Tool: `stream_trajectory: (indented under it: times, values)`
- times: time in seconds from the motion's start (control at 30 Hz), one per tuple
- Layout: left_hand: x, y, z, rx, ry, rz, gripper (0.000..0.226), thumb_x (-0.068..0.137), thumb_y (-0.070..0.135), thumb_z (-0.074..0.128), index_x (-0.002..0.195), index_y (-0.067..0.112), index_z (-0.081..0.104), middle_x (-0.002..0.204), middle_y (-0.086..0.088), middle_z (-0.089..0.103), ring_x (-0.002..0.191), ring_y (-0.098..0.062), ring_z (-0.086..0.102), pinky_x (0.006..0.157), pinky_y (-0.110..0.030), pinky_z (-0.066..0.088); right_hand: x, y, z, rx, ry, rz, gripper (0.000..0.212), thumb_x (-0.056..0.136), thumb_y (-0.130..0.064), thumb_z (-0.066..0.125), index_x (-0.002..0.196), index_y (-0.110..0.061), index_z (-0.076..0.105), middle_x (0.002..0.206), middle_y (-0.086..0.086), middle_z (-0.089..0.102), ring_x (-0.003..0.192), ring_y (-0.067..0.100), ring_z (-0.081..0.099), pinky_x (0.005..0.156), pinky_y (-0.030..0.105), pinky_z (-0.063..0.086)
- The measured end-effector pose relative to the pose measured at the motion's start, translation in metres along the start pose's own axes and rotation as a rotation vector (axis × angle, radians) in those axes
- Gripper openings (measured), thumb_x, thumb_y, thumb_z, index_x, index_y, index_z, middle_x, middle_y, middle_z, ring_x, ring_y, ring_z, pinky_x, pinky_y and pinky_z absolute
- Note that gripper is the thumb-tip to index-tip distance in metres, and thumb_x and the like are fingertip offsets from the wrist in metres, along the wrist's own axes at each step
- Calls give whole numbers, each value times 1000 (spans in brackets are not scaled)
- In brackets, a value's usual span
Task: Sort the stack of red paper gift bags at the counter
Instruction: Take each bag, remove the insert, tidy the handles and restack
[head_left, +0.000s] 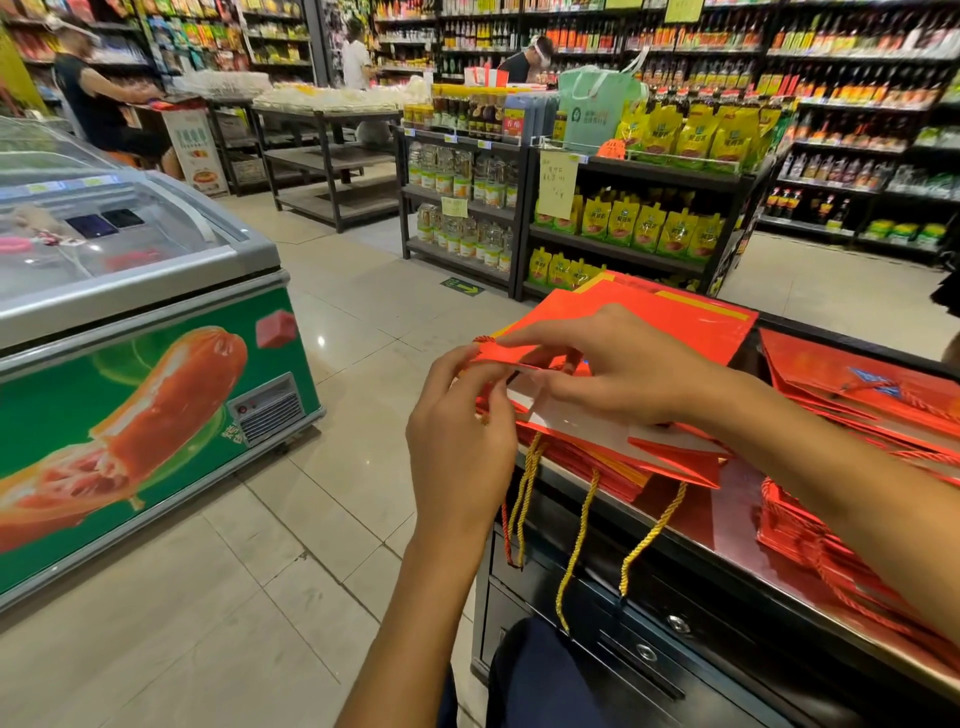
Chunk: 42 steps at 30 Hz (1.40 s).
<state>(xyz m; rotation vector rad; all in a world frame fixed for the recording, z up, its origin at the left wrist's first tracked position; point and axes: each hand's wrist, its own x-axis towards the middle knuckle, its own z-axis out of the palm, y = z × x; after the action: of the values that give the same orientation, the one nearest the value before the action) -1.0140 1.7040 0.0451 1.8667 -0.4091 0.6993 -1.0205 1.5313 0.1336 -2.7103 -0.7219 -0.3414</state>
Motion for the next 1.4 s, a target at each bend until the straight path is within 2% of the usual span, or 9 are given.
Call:
stream_trajectory:
  times: [0.17,0.33,0.53,0.73,0.87,1.03,1.2,1.3,1.4]
  values:
    - [11,9,2,90,-94,-120,9,94,27,67,94,25,76,117,15,57,96,-4,57,82,-19,48,0,-1,2,1,31,-5,42,99,-26,65,141,-24,61,115,-9,76,93,-11,60,78,4,41]
    - [13,7,6,39,-92,-142,9,92,18,70,92,23,78,119,15,56,96,1,52,80,-8,42,1,-1,1,12,48,-7,42,97,-17,65,138,-21,63,113,-11,75,98,-6,64,79,10,48]
    - [10,1,-7,-244,-135,-140,12,89,16,78,97,24,82,123,16,64,111,6,58,79,-5,47,0,5,-2,63,49,47,40,96,-9,64,134,-20,67,112,-21,66,96,-21,57,79,4,42]
    - [5,-15,-21,-356,-204,-184,13,90,20,75,100,25,81,125,14,70,123,0,59,101,-30,54,-2,6,-10,177,-56,141,26,97,-39,66,122,-32,73,110,-18,73,99,-2,64,84,23,51]
    - [-2,-19,-26,-553,-100,-307,2,93,17,74,93,15,73,117,3,75,115,-13,69,94,-42,59,-7,23,-6,69,-133,178,24,90,-33,77,114,-30,77,96,-11,72,91,10,65,84,41,52]
    - [13,-12,-13,-467,-186,-562,39,95,50,66,118,20,61,109,-4,70,92,-16,74,74,-41,65,-9,32,7,83,-73,139,8,91,-26,78,98,-23,77,88,-7,72,82,11,66,77,40,52]
    - [9,-8,-4,-506,-311,-616,15,98,15,67,113,15,67,89,-4,78,77,-18,77,69,-43,65,-4,34,2,234,97,171,4,94,-13,72,96,-10,75,82,3,76,74,18,72,70,36,54]
    - [5,-9,-2,-513,-272,-614,16,98,13,67,113,16,69,91,-4,80,81,-18,78,75,-40,65,-3,32,5,325,108,183,5,94,-9,72,97,-6,75,80,7,76,70,28,73,68,38,56]
    - [2,-6,-2,-546,-246,-650,10,99,16,66,107,21,68,94,-7,79,81,-16,77,75,-34,64,-3,34,6,247,103,227,7,93,-16,74,97,-11,76,86,1,77,79,20,72,76,39,54]
